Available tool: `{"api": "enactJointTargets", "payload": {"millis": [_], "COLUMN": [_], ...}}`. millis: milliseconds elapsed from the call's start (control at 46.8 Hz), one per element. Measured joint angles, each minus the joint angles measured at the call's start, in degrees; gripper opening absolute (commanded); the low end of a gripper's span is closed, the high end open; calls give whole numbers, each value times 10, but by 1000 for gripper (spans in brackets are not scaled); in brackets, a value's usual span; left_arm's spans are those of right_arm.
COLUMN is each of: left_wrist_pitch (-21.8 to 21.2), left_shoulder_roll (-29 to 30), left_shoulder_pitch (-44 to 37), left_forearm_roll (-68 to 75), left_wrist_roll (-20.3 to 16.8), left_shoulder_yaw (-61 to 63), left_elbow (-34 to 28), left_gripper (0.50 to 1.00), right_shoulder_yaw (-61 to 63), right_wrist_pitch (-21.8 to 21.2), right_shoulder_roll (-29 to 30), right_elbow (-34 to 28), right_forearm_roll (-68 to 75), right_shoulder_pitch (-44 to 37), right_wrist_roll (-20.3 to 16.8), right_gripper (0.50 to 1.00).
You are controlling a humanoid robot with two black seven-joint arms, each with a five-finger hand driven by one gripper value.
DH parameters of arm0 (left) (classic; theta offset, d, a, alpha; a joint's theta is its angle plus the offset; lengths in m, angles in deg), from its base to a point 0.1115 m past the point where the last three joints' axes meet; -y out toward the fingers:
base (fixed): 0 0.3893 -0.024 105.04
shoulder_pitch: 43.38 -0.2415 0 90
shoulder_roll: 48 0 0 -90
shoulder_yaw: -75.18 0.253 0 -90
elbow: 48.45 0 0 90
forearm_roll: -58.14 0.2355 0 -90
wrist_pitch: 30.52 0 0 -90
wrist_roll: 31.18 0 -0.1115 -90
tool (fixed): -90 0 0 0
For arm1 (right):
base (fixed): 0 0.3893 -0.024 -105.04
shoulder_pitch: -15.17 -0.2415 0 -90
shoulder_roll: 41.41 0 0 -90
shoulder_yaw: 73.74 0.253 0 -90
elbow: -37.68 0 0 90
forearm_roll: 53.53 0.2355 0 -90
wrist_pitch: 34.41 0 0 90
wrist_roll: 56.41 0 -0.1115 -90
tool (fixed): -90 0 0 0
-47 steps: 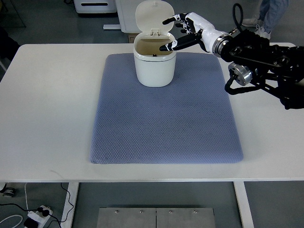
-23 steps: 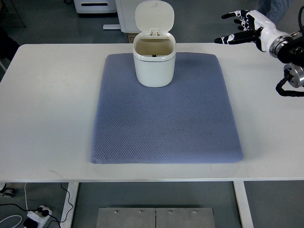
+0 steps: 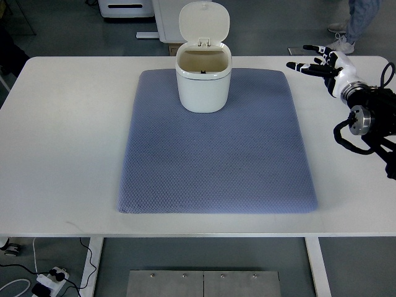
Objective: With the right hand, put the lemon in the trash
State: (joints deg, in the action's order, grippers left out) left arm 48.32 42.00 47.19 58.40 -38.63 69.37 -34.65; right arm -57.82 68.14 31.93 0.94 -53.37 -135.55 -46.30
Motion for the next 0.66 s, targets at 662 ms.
{"api": "enactJointTargets", "payload": {"millis": [662], "left_wrist_pitch": [0], "left_shoulder_roll": [0], "left_shoulder_pitch": [0], "left_forearm_roll": [0], "left_wrist_roll": [0], "left_shoulder_yaw": [0], "left_elbow": [0], "left_gripper": [1000], "right_shoulder_yaw": [111], "right_wrist_pitch": [-2], "right_shoulder_roll": [87], "right_elbow": [108], "right_forearm_roll": [46], "right_shoulder_pitch": [36], "right_wrist_roll": [-1], "right_gripper": [1000]}}
